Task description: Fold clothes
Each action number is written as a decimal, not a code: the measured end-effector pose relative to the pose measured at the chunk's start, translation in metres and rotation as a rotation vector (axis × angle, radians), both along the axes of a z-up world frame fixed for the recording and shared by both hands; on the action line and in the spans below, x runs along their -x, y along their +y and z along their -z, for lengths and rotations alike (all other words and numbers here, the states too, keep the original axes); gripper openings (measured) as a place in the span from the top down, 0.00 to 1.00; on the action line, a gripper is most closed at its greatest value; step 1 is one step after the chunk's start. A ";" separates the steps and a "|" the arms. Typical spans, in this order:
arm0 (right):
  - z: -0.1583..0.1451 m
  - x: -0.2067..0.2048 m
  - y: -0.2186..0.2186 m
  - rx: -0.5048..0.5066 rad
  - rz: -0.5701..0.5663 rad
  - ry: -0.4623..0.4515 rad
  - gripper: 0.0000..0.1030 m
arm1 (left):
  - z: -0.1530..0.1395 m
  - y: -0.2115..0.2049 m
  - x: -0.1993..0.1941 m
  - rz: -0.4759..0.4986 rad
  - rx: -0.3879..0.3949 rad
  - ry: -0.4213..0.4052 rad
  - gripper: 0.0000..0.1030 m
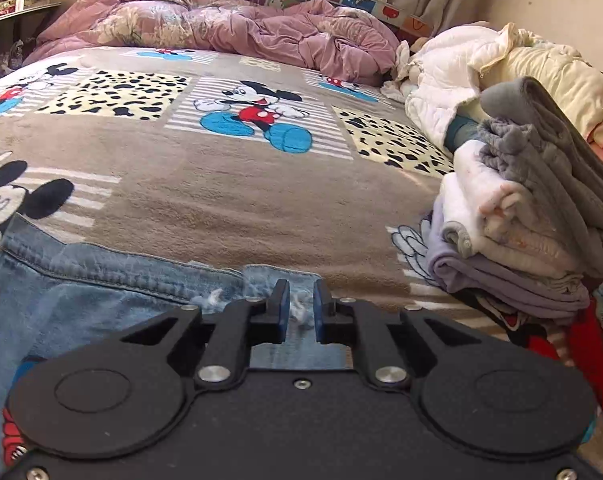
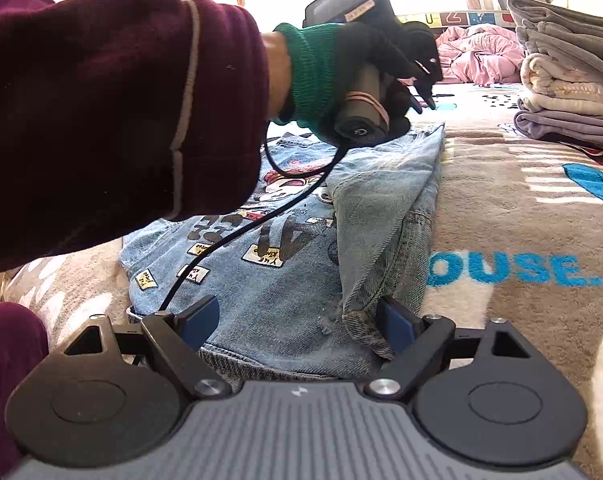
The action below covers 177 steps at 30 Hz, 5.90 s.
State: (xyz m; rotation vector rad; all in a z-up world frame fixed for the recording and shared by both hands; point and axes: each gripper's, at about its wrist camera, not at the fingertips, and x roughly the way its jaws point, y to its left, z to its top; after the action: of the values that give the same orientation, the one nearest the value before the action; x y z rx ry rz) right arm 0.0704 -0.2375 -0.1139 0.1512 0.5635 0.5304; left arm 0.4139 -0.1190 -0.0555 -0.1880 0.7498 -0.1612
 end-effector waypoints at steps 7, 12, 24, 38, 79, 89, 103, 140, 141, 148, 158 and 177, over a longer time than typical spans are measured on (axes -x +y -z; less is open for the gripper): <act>0.001 -0.001 0.000 -0.002 0.006 0.002 0.17 | 0.010 0.029 -0.005 -0.018 -0.032 0.029 0.87; 0.002 -0.002 -0.002 -0.018 0.010 0.007 0.17 | 0.017 0.044 -0.005 -0.056 0.030 0.036 0.78; 0.003 -0.005 -0.003 -0.045 0.021 0.021 0.16 | 0.021 0.067 0.000 0.022 0.147 0.057 1.00; 0.003 -0.004 -0.007 -0.085 0.031 0.035 0.18 | 0.028 0.089 -0.002 -0.103 0.187 0.060 1.00; 0.004 -0.003 -0.003 -0.021 0.019 0.043 0.16 | 0.019 -0.024 0.012 0.095 -0.094 0.062 0.99; 0.000 0.003 -0.004 0.005 0.028 0.011 0.17 | -0.011 0.024 0.132 0.238 -0.083 -0.069 0.85; -0.020 0.020 0.009 0.163 0.086 -0.280 0.62 | 0.006 0.049 0.196 0.427 -0.041 -0.119 0.86; -0.009 0.053 -0.010 -0.165 0.198 0.073 0.37 | 0.013 0.300 0.305 -0.527 0.493 -0.100 0.57; -0.009 0.055 -0.008 -0.168 0.189 0.077 0.37 | 0.016 0.305 0.306 -0.544 0.502 -0.094 0.57; -0.011 0.055 0.004 -0.183 0.109 0.034 0.35 | 0.045 0.356 0.296 -0.632 0.632 -0.066 0.57; 0.003 0.027 -0.015 -0.296 0.191 0.053 0.34 | 0.054 0.406 0.263 -0.653 0.669 -0.119 0.66; -0.013 0.035 0.271 0.796 -0.343 -0.499 0.39 | 0.057 0.421 0.258 -0.653 0.720 -0.114 0.77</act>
State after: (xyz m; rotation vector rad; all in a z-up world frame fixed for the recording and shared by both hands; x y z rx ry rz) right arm 0.0359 0.0333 -0.1005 -0.8281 0.2747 0.6112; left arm 0.1558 0.3015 -0.1121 -1.0832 0.4589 0.1886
